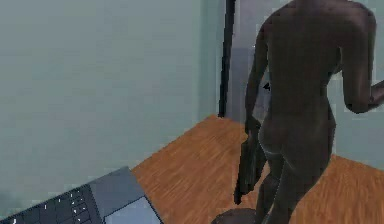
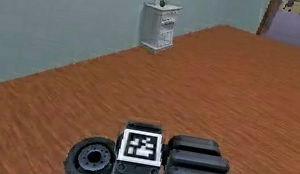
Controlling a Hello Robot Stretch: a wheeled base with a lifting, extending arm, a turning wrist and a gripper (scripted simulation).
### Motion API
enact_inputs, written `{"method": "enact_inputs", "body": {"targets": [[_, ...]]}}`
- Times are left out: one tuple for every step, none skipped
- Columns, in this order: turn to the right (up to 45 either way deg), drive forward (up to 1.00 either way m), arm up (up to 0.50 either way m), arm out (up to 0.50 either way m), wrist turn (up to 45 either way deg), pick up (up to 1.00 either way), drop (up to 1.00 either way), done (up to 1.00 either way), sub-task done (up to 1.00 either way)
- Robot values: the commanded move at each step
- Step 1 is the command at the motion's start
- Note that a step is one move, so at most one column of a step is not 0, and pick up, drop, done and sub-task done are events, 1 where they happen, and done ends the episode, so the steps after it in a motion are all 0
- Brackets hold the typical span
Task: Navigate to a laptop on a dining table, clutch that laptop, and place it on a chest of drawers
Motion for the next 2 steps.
{"method": "enact_inputs", "body": {"targets": [[0.0, 1.00, 0.00, 0.00, 0.0, 0.00, 0.00, 0.00, 0.00], [0.0, 0.35, 0.00, 0.00, 0.0, 0.00, 0.00, 0.00, 0.00]]}}
